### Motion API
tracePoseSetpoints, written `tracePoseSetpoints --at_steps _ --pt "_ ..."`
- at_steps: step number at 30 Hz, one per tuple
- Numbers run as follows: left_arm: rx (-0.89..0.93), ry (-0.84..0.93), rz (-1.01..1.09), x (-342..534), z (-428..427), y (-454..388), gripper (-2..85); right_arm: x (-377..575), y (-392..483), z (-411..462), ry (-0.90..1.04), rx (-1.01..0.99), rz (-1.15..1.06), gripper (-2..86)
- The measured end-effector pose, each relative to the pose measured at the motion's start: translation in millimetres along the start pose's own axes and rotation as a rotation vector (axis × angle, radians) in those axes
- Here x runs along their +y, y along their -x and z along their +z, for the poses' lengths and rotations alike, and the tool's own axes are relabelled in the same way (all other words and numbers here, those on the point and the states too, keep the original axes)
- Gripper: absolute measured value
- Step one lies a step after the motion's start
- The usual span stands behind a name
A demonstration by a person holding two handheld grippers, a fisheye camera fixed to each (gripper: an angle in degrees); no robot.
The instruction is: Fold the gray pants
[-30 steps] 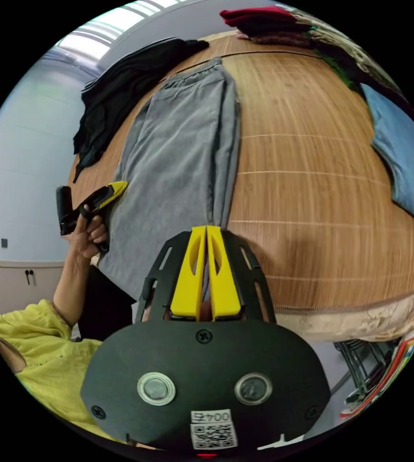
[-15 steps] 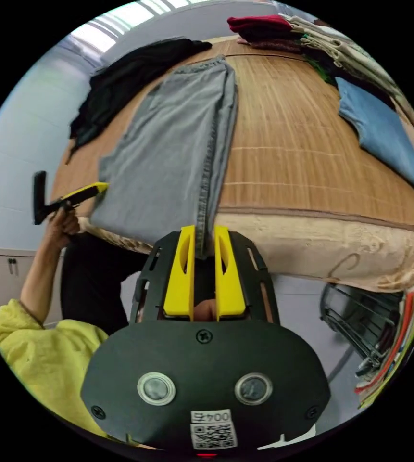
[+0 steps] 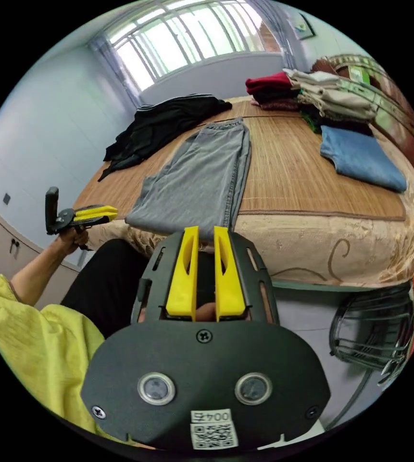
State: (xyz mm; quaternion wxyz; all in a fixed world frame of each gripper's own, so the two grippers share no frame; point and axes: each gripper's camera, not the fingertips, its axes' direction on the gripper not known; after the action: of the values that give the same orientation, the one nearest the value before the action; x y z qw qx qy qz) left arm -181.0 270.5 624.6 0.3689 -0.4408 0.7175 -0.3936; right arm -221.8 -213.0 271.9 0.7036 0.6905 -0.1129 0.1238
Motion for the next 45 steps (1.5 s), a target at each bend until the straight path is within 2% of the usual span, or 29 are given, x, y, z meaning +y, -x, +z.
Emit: tracePoseSetpoints --at_steps 3,8,14,17,29,39,45 --pt "-0.053 0.060 0.133 -8.0 9.9 -35.2 7.2 11.3 20.6 19.4 0.054 0.116 -0.132 7.8" --pt "-0.247 0.135 0.408 -19.7 34.6 -94.9 9.7 27.3 53.9 65.7 0.173 0.296 -0.411 9.7" --pt "-0.272 0.195 0.572 -24.9 58.5 -123.3 9.6 46.3 96.9 118.9 0.251 0.458 -0.766 10.7" --pt "-0.247 0.204 0.585 -24.8 63.0 -124.9 9.9 56.6 108.4 149.0 0.327 0.505 -0.900 12.3" --pt "-0.162 0.194 0.614 -26.8 68.3 -125.5 10.7 79.5 121.7 212.6 0.451 0.579 -1.151 13.5" --pt "-0.034 0.230 0.541 -37.6 58.4 -100.9 7.4 82.8 118.6 219.0 0.481 0.564 -1.178 8.9" --pt "-0.026 0.211 0.451 -36.8 43.1 -90.0 3.9 86.0 118.1 207.0 0.396 0.610 -1.147 3.7"
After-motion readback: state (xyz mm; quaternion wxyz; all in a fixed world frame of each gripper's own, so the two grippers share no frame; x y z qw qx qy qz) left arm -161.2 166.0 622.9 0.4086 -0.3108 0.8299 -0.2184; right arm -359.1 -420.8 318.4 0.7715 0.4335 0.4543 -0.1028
